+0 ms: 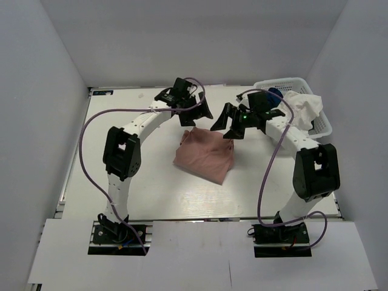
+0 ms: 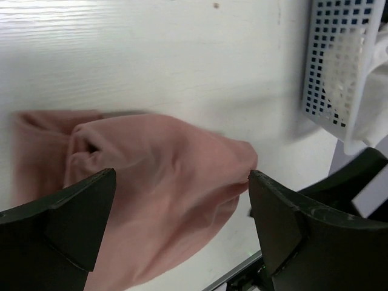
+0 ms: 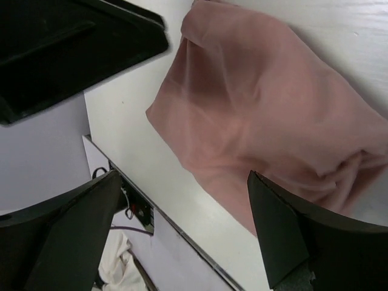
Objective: Fold and stack the t-shirts
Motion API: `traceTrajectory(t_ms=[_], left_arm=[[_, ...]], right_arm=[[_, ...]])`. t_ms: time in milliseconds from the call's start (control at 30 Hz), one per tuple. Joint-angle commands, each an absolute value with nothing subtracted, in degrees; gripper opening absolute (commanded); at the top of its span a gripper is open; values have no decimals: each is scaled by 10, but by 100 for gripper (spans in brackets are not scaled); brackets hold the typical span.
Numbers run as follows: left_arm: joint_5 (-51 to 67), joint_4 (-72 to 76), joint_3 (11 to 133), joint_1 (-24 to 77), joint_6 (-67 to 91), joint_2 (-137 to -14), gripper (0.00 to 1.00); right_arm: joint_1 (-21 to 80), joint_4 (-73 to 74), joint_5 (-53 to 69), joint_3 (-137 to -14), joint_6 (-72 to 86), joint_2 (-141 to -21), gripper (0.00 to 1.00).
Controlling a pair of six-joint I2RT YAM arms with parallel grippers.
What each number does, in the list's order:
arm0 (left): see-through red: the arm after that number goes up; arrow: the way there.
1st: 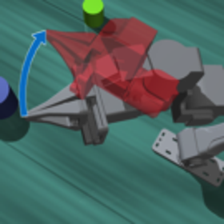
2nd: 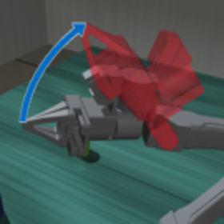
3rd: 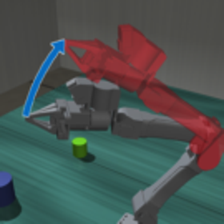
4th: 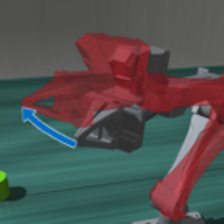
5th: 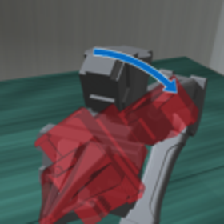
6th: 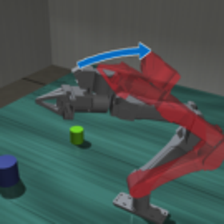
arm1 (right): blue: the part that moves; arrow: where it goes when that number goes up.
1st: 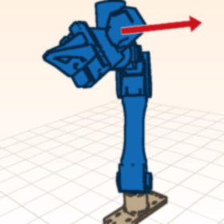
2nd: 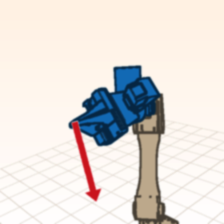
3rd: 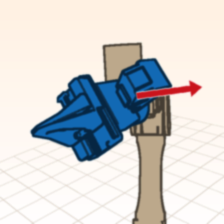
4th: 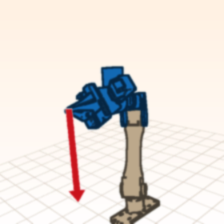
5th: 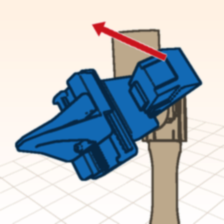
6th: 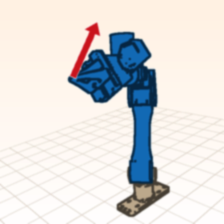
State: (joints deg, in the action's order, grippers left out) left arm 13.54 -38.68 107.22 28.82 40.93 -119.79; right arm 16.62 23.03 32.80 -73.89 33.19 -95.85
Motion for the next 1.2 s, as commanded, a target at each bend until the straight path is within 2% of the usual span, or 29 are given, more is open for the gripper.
traceTrajectory(t_ms=[0, 133, 367, 667, 800, 933, 1167], left_arm=[[186, -328, 1081, 297, 411, -1211, 100], [205, -333, 1080, 297, 422, -1254, 100], [157, -332, 1020, 277, 443, -1282, 100], [144, -348, 1007, 266, 443, -1303, 100], [118, -368, 1048, 266, 432, -1277, 100], [44, -416, 1110, 266, 423, -1234, 100], [56, -380, 1041, 274, 434, -1106, 100]], right_arm=[[171, 114, 355, -714, 366, -970, 90], [159, 27, 370, -652, 408, -997, 90], [126, -92, 353, -573, 416, -1065, 90], [111, -65, 320, -574, 377, -1106, 90], [115, 23, 316, -645, 317, -1054, 90], [121, 88, 289, -714, 287, -976, 90], [155, 107, 273, -681, 286, -869, 90]])
